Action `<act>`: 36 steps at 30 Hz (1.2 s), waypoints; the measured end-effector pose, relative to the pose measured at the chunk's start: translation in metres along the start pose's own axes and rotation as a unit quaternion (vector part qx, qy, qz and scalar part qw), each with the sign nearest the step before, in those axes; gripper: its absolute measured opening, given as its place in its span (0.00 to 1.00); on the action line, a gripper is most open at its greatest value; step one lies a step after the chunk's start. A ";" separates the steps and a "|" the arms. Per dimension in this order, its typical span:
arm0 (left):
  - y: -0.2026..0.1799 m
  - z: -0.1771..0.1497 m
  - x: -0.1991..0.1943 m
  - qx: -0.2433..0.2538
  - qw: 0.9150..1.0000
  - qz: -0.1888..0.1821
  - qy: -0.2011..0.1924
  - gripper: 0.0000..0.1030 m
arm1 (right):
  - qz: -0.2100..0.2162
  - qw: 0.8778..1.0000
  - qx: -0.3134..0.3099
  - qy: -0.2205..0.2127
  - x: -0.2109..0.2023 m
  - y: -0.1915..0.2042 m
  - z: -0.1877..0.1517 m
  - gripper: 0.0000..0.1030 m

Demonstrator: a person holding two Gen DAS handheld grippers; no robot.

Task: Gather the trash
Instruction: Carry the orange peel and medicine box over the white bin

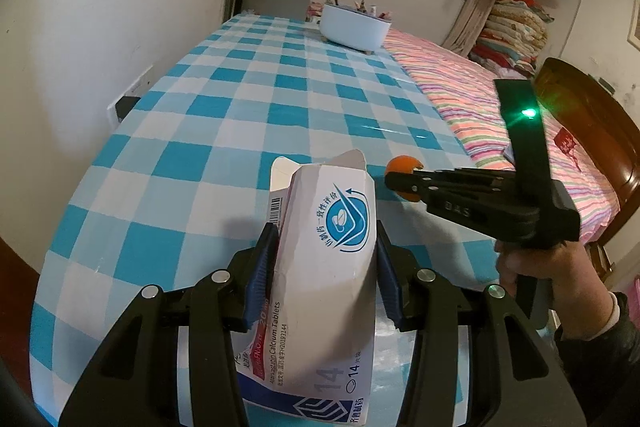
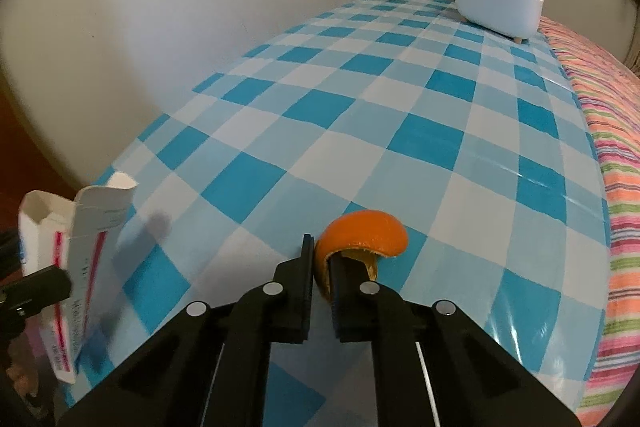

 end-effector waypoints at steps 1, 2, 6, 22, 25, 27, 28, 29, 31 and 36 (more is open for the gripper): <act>-0.004 0.000 0.000 0.004 1.000 -0.002 0.000 0.44 | 0.000 1.000 0.001 -0.003 -0.005 0.000 -0.002 0.07; -0.007 0.000 0.001 0.006 1.000 -0.004 0.000 0.44 | 0.002 1.000 0.004 -0.005 -0.011 -0.001 -0.004 0.07; -0.022 -0.003 0.004 0.020 1.000 -0.010 0.003 0.44 | 0.002 1.000 0.015 -0.015 -0.033 -0.005 -0.013 0.07; -0.090 -0.017 0.019 0.067 0.997 -0.041 0.020 0.44 | -0.010 0.997 0.053 -0.057 -0.120 -0.031 -0.065 0.07; -0.109 -0.021 0.021 0.081 0.995 -0.050 0.022 0.44 | -0.014 0.996 0.064 -0.064 -0.136 -0.038 -0.080 0.07; -0.119 -0.024 0.022 0.088 0.994 -0.056 0.026 0.44 | -0.018 0.995 0.070 -0.068 -0.145 -0.042 -0.088 0.07; -0.124 -0.026 0.023 0.091 0.994 -0.058 0.026 0.44 | -0.019 0.995 0.073 -0.069 -0.148 -0.044 -0.091 0.07; -0.128 -0.027 0.024 0.094 0.993 -0.060 0.027 0.44 | -0.022 0.994 0.079 -0.072 -0.154 -0.047 -0.096 0.07; -0.140 -0.030 0.025 0.101 0.992 -0.067 0.030 0.44 | -0.028 0.993 0.086 -0.077 -0.163 -0.051 -0.104 0.07; -0.164 -0.038 0.026 0.121 0.989 -0.080 0.035 0.44 | -0.039 0.990 0.103 -0.093 -0.186 -0.061 -0.123 0.07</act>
Point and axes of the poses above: each gripper's, at about its wrist camera, not at the fingertips, and x roughly the way its jaws point, y to its left, z to its top, the point moved 4 cm from there along x, roughly the way its jaws point, and after that the axes turned 9 degrees about -x, right-handed, at the moved point
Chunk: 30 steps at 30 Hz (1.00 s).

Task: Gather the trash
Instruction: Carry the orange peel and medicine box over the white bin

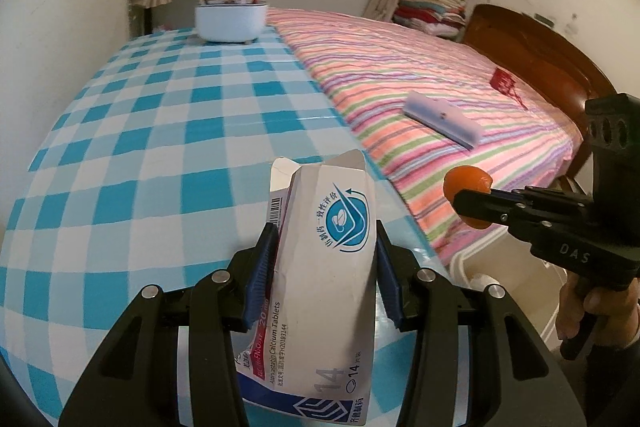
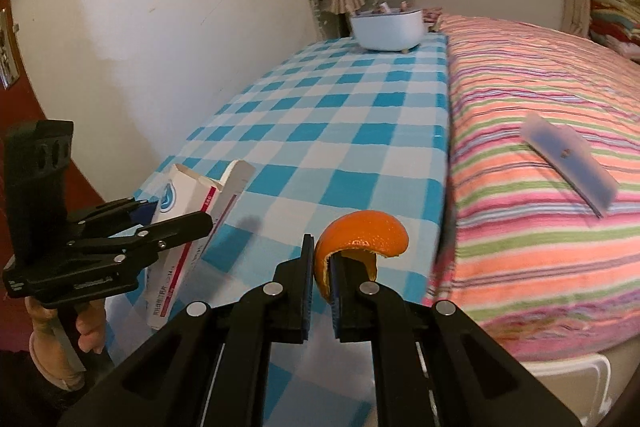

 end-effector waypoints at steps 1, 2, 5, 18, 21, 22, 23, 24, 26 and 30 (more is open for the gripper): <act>-0.006 -0.001 0.001 0.005 1.000 -0.004 0.001 0.44 | -0.004 1.000 0.004 -0.004 -0.006 -0.003 -0.003 0.07; -0.010 -0.001 0.001 0.008 1.000 -0.007 0.002 0.44 | -0.007 1.000 0.008 -0.007 -0.011 -0.006 -0.006 0.07; -0.025 -0.003 0.004 0.020 1.000 -0.014 0.005 0.44 | -0.015 1.000 0.020 -0.014 -0.024 -0.014 -0.013 0.07; -0.086 -0.018 0.014 0.067 0.996 -0.053 0.022 0.44 | -0.062 0.993 0.093 -0.037 -0.084 -0.050 -0.068 0.07; -0.094 -0.022 0.015 0.080 0.995 -0.055 0.025 0.44 | -0.079 0.991 0.103 -0.036 -0.092 -0.058 -0.080 0.07; -0.096 -0.023 0.016 0.081 0.995 -0.056 0.026 0.44 | -0.080 0.990 0.107 -0.036 -0.095 -0.060 -0.084 0.07; -0.099 -0.024 0.018 0.085 0.994 -0.056 0.028 0.44 | -0.080 0.990 0.109 -0.037 -0.096 -0.061 -0.086 0.07; -0.100 -0.025 0.019 0.087 0.994 -0.056 0.029 0.44 | -0.082 0.990 0.111 -0.039 -0.099 -0.064 -0.089 0.07; -0.104 -0.027 0.020 0.091 0.994 -0.056 0.032 0.44 | -0.090 0.989 0.108 -0.040 -0.103 -0.065 -0.093 0.07; -0.110 -0.030 0.019 0.097 0.993 -0.058 0.033 0.44 | -0.087 0.989 0.112 -0.044 -0.107 -0.070 -0.097 0.08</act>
Point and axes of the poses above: each gripper's, at about its wrist camera, not at the fingertips, and x roughly the way its jaws point, y to its left, z to its top, the point moved 4 cm from there along x, roughly the way its jaws point, and after that the axes turned 9 degrees about -x, right-handed, at the moved point
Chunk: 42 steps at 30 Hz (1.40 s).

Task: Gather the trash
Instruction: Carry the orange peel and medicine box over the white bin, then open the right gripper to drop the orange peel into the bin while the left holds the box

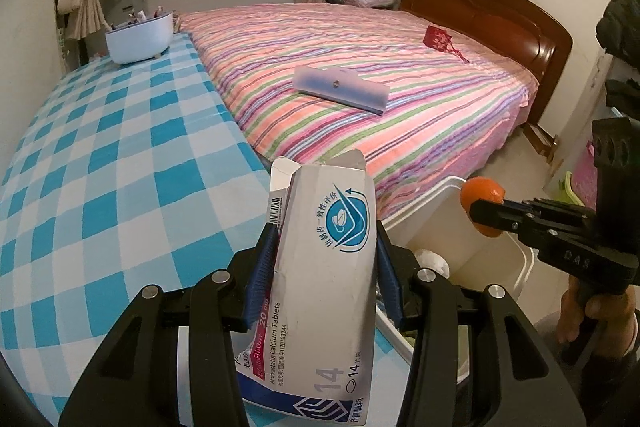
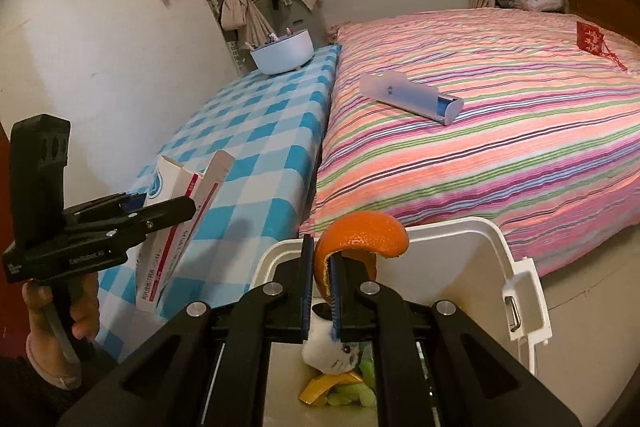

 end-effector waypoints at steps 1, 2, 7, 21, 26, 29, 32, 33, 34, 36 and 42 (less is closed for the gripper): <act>-0.002 -0.001 0.001 0.003 1.000 0.000 0.002 0.44 | -0.002 1.000 0.000 -0.001 -0.001 -0.001 -0.001 0.08; -0.003 -0.001 0.001 0.005 1.000 0.001 0.002 0.44 | -0.001 1.000 0.000 -0.001 -0.001 -0.001 -0.001 0.08; -0.005 -0.004 0.003 0.009 1.000 0.003 0.004 0.44 | 0.001 1.000 0.000 -0.005 -0.003 0.000 -0.001 0.08; -0.005 -0.004 0.002 0.010 1.000 0.003 0.003 0.45 | 0.001 1.000 0.009 0.000 -0.001 -0.001 -0.001 0.08; -0.007 -0.004 0.002 0.010 1.000 0.003 0.002 0.45 | 0.004 1.000 0.012 0.004 -0.002 -0.001 -0.002 0.29; -0.008 -0.004 0.001 0.011 1.000 0.003 0.001 0.45 | -0.002 1.000 0.009 -0.009 -0.007 0.000 -0.001 0.62; -0.009 -0.004 0.000 0.010 1.000 0.002 0.002 0.45 | -0.001 0.999 0.023 -0.025 -0.011 -0.004 -0.001 0.62; -0.009 -0.004 0.000 0.010 1.000 0.001 0.002 0.45 | 0.000 0.999 0.027 -0.028 -0.012 -0.006 0.000 0.62; -0.009 -0.004 0.000 0.010 1.000 0.001 0.001 0.45 | 0.005 0.999 0.036 -0.034 -0.014 -0.009 0.000 0.62; -0.010 -0.004 0.000 0.010 1.000 0.000 0.001 0.45 | 0.020 0.997 0.055 -0.041 -0.017 -0.014 0.001 0.62; -0.011 -0.003 -0.001 0.010 1.000 -0.002 0.000 0.45 | 0.068 0.992 0.085 -0.070 -0.027 -0.021 0.005 0.63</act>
Point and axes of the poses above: each gripper's, at about its wrist camera, not at the fingertips, and x roughly the way its jaws point, y to its left, z to its top, the point moved 4 cm from there along x, roughly the way its jaws point, and after that the axes turned 9 degrees about -x, right-handed, at the moved point
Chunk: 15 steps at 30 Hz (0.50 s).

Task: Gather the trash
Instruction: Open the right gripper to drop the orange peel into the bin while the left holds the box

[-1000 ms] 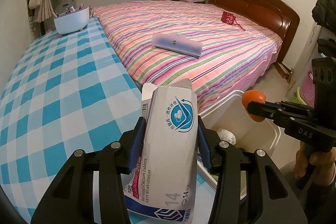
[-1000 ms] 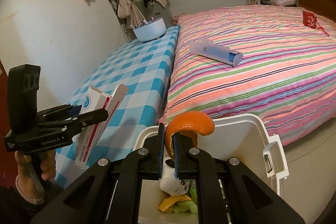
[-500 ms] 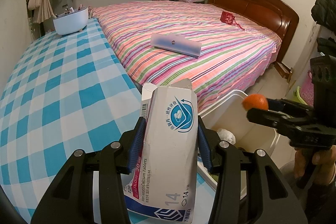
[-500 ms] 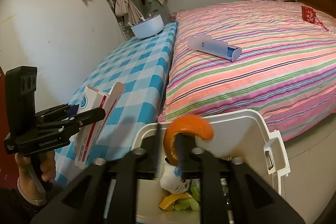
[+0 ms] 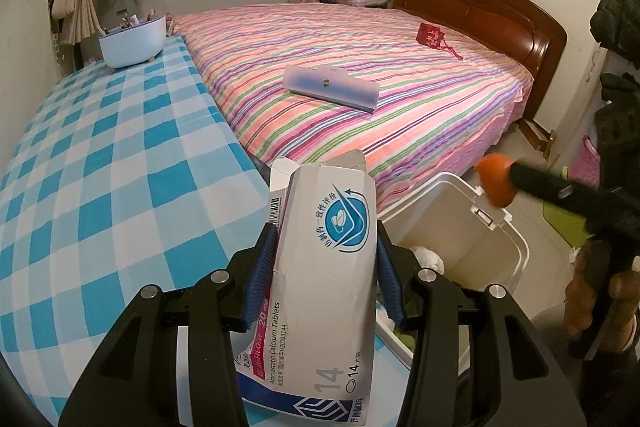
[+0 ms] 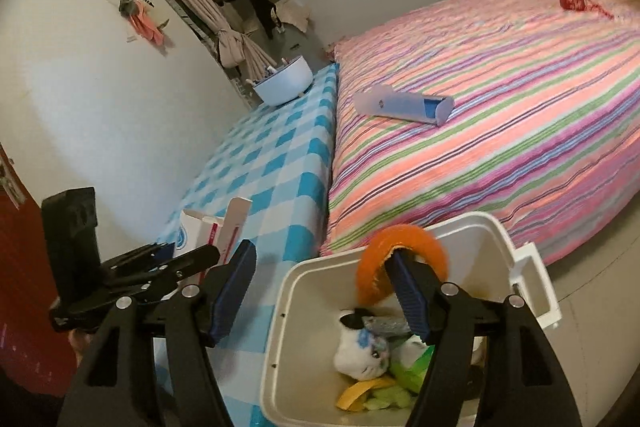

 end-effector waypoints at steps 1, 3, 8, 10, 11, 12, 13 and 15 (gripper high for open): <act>0.000 0.000 0.000 0.000 1.000 0.000 0.000 0.45 | 0.010 1.000 -0.006 -0.012 -0.004 0.002 0.002 0.63; 0.001 0.000 -0.001 -0.001 1.000 0.000 0.000 0.45 | -0.039 0.999 -0.029 -0.003 -0.002 0.001 0.003 0.63; 0.001 -0.001 0.000 -0.001 1.000 0.002 0.001 0.45 | -0.007 0.999 0.007 0.035 0.011 -0.005 -0.007 0.63; 0.001 -0.001 0.000 -0.002 1.000 0.001 0.002 0.45 | -0.066 0.996 -0.033 0.045 0.014 -0.002 -0.007 0.63; 0.000 -0.001 0.000 -0.001 1.000 0.001 0.002 0.45 | -0.053 0.997 -0.021 0.052 0.016 -0.004 -0.009 0.63; 0.000 -0.002 0.000 0.001 1.000 0.003 0.001 0.45 | -0.032 0.998 -0.003 0.057 0.019 -0.006 -0.011 0.63; 0.000 -0.002 0.000 0.000 1.000 0.003 0.001 0.45 | -0.020 0.998 0.005 0.057 0.019 -0.006 -0.011 0.63; 0.001 -0.001 -0.001 -0.004 1.000 0.001 0.001 0.45 | -0.062 0.996 -0.026 0.057 0.018 -0.005 -0.010 0.63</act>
Point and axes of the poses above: each gripper's, at about its wrist camera, not at the fingertips, and x roughly the way its jaws point, y to its left, z to its top, the point moved 4 cm from there along x, roughly the way its jaws point, and after that the axes turned 9 degrees about -x, right-handed, at the moved point
